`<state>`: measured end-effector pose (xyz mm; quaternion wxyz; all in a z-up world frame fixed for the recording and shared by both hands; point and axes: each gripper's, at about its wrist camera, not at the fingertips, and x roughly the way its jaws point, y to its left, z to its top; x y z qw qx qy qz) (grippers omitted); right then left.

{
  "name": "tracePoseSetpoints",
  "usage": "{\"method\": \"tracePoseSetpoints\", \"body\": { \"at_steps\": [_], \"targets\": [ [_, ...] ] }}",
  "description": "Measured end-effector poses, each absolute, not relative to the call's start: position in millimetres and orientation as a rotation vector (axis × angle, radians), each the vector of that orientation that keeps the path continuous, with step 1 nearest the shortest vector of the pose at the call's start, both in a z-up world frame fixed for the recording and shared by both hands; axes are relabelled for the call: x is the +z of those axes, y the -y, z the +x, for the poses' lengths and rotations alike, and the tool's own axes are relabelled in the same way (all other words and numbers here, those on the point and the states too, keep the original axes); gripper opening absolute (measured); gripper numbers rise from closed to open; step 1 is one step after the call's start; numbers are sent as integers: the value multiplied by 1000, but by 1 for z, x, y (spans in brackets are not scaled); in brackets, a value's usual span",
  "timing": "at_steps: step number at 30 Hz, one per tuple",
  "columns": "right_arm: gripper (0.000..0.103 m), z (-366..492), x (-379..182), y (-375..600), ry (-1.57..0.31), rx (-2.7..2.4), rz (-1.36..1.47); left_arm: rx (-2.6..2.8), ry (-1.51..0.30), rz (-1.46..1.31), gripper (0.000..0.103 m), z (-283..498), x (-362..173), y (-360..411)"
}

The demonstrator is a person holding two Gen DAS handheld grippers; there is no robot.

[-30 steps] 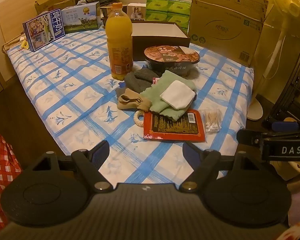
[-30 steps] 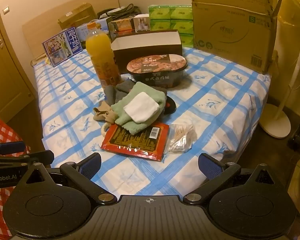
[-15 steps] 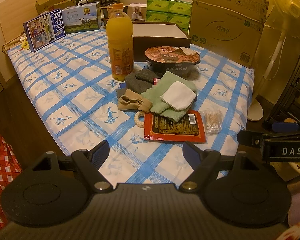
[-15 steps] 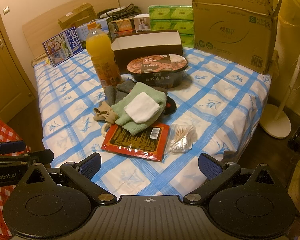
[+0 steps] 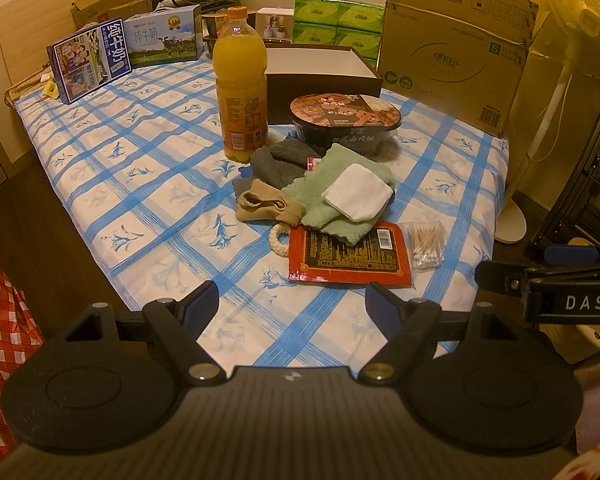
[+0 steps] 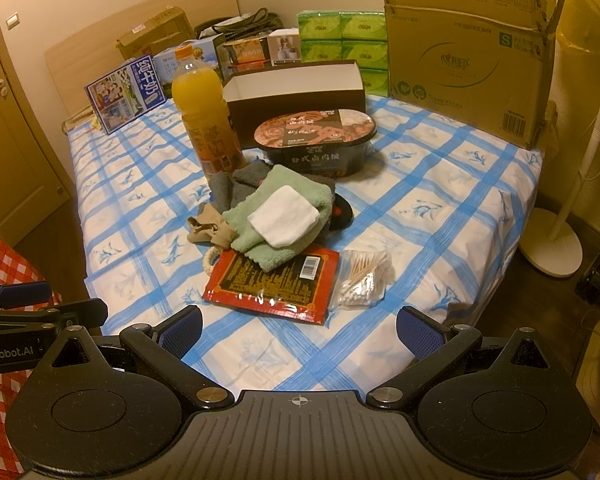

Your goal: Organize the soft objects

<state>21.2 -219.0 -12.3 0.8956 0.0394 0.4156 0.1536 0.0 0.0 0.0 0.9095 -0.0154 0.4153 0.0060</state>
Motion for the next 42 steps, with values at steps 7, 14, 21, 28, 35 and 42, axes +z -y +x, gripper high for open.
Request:
{"method": "tracePoseSetpoints", "body": {
  "at_steps": [7,14,21,28,35,42],
  "targets": [
    [103,22,-13,219,-861,318,83,12,-857,-31,79,0,0,0],
    [103,22,-13,220,-861,319,83,12,-856,-31,79,0,0,0],
    [103,22,-13,220,-862,319,84,12,-856,-32,79,0,0,0],
    [103,23,-14,221,-862,320,86,12,-856,-32,79,0,0,0],
    [103,25,-15,221,-861,321,86,12,-856,-32,79,0,0,0],
    [103,26,-15,221,-863,320,86,13,-861,-31,79,0,0,0]
  ]
}}
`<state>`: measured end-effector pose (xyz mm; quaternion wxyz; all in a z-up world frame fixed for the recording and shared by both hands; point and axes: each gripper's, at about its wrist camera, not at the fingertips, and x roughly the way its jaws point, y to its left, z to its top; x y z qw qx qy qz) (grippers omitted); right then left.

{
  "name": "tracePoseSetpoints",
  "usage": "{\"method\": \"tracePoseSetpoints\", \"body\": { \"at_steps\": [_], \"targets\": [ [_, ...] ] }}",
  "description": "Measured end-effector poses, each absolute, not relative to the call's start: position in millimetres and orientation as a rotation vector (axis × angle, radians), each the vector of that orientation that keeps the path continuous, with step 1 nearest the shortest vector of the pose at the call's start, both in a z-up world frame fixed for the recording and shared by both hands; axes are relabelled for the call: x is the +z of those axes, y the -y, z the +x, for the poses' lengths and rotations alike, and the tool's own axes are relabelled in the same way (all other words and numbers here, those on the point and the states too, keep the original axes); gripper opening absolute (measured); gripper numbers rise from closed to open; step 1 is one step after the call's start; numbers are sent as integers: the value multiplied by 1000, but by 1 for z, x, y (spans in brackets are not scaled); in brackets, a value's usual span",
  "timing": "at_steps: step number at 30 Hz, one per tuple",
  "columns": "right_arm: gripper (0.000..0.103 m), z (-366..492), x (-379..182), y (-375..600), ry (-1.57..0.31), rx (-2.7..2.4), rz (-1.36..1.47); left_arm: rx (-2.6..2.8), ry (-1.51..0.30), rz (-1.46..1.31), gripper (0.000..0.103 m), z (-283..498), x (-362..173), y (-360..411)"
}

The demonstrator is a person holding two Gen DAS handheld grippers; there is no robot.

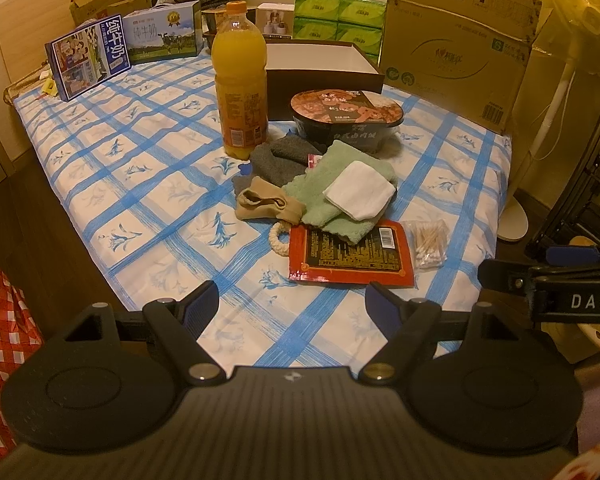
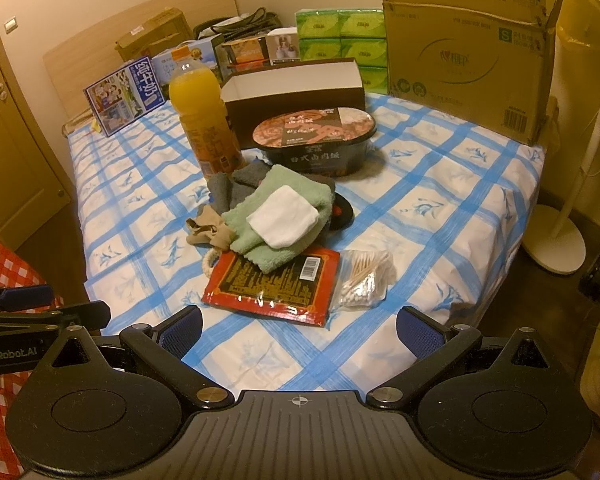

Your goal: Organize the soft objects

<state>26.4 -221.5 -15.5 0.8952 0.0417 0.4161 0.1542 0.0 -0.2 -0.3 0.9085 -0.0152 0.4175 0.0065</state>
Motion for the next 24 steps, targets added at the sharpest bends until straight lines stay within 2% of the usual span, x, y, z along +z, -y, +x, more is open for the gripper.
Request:
{"method": "tracePoseSetpoints", "body": {
  "at_steps": [24],
  "targets": [
    [103,67,-39,234,-831,342,159,39,-916,-35,79,47,-31,-12]
  ]
}}
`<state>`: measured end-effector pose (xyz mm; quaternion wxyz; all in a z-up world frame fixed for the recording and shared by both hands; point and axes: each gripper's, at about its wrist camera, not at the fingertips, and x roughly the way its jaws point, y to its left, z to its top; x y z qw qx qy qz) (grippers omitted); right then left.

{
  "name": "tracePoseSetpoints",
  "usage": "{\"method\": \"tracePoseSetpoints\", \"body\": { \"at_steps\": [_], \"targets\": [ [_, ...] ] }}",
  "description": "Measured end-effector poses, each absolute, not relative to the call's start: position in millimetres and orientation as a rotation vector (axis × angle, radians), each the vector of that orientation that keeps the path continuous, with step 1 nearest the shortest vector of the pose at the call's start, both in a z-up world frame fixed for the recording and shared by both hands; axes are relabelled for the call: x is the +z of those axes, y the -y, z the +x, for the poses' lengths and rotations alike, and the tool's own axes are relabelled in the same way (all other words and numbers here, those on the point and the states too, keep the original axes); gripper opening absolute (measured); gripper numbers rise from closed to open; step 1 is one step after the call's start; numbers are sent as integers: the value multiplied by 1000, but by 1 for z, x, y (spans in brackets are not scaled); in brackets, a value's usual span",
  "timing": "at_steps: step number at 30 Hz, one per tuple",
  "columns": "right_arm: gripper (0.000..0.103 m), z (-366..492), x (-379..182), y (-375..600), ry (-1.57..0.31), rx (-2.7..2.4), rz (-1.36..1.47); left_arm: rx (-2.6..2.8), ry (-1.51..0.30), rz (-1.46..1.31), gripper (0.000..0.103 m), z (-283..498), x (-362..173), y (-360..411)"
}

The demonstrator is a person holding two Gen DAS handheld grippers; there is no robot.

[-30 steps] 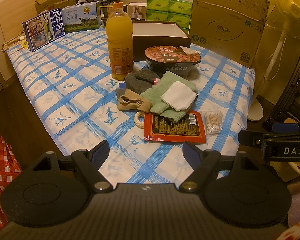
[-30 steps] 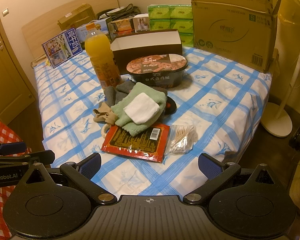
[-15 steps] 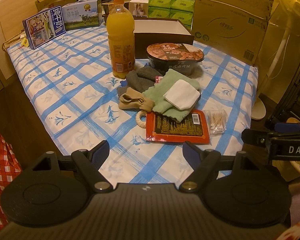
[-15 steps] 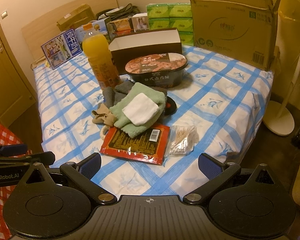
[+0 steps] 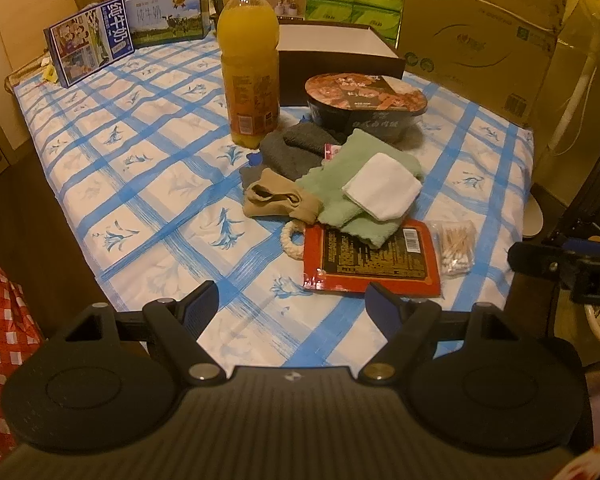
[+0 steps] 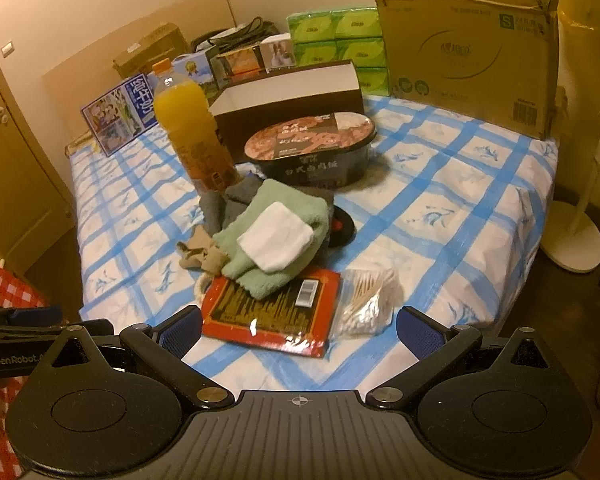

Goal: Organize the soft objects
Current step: 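Reach the right gripper to the small white cloth and grasp it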

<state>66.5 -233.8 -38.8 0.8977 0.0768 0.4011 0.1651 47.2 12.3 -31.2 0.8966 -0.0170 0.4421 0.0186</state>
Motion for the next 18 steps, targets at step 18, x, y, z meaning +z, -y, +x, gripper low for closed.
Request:
{"method": "tracePoseSetpoints", "body": {
  "at_steps": [18],
  "targets": [
    [75,130,-82,219,-819,411,104,15,-916,-50,76,112,-65,-27]
  ]
}}
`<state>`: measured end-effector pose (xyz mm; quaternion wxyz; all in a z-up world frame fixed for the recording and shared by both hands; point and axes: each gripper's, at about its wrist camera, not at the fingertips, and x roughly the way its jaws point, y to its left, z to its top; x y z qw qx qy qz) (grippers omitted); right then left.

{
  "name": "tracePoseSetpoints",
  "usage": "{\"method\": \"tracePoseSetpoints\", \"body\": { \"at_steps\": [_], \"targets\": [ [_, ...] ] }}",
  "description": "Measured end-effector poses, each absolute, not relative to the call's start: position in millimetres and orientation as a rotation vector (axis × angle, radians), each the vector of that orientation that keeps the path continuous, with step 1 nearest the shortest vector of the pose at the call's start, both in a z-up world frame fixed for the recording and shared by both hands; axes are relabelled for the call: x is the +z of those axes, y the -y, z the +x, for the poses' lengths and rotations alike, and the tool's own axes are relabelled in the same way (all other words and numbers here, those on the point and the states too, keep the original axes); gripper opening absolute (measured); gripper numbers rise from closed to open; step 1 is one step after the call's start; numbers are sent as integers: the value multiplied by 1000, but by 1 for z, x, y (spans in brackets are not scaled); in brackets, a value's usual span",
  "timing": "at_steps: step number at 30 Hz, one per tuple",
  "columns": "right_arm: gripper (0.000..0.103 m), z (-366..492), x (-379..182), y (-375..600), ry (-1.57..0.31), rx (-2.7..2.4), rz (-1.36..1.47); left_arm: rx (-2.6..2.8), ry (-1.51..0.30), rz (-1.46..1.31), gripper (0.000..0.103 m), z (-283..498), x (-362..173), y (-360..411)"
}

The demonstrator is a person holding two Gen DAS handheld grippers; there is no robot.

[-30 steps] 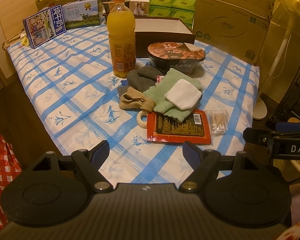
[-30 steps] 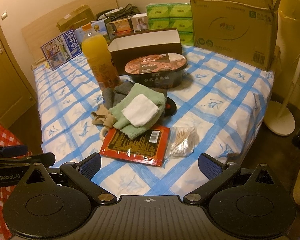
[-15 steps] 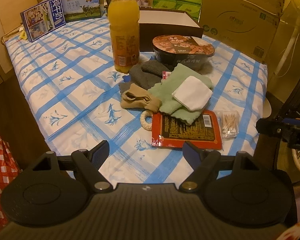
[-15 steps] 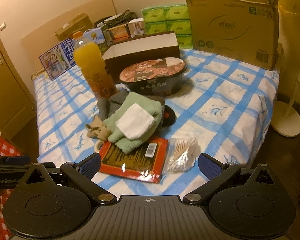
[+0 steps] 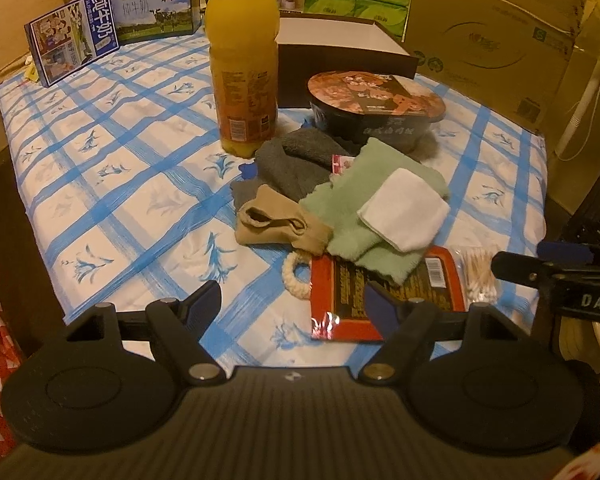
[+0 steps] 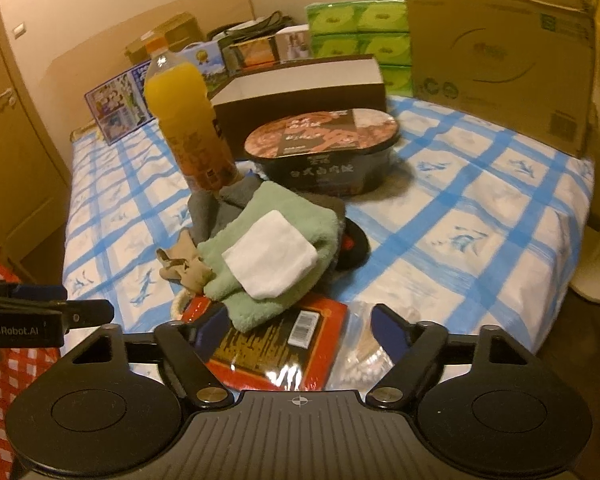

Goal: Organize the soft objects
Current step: 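Reach the right gripper to the small white cloth and grasp it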

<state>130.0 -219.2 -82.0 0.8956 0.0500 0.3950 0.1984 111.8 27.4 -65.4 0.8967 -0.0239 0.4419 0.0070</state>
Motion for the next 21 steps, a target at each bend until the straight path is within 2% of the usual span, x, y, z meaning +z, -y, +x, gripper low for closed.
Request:
{"method": "tracePoseSetpoints", "body": {
  "at_steps": [8,18,21],
  "targets": [
    [58,164,-101,197,-792,453,39,36,-929,-55,74,139,-84,-39],
    [45,199,-127,187,-804,448,29,58,-962,-73,73,162,-104,-52],
    [37,205,-129,186,-808,452,35,61,-972,-79,73,166,-107,-54]
  ]
}}
